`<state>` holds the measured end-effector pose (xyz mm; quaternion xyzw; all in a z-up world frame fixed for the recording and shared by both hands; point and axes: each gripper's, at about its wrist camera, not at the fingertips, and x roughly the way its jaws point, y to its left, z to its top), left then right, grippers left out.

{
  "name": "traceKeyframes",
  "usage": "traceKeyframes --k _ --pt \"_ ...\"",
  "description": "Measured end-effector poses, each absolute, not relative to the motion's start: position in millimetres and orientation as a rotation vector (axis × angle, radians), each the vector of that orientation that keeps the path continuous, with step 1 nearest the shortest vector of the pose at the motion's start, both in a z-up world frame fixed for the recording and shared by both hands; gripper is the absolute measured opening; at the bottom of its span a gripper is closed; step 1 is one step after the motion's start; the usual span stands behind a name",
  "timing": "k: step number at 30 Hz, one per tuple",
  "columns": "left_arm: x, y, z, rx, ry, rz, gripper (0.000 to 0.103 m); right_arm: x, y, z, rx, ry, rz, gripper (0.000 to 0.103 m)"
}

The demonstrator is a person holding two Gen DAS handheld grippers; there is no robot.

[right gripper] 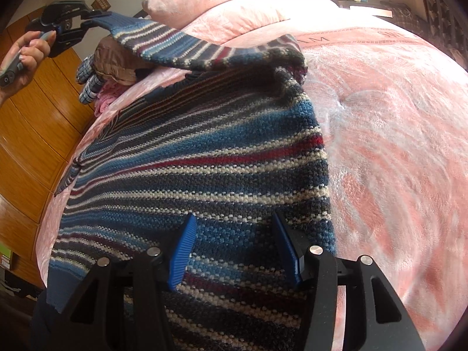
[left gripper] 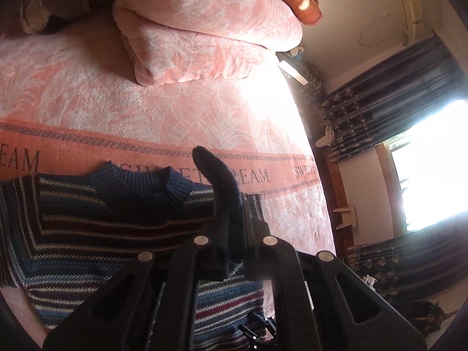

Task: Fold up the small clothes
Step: 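Fold the held sleeve across the sweater body with the left tool, release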

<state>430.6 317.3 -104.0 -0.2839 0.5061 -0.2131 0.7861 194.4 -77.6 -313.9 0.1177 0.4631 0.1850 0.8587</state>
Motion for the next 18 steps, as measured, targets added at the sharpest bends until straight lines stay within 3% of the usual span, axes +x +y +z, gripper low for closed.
traceKeyframes --k 5,18 --pt "419 355 -129 -0.655 1.106 -0.404 0.005 194 -77 -314 0.248 0.972 0.389 0.054" --pt "401 427 -252 -0.777 1.238 -0.249 0.005 194 -75 -315 0.240 0.972 0.386 0.054"
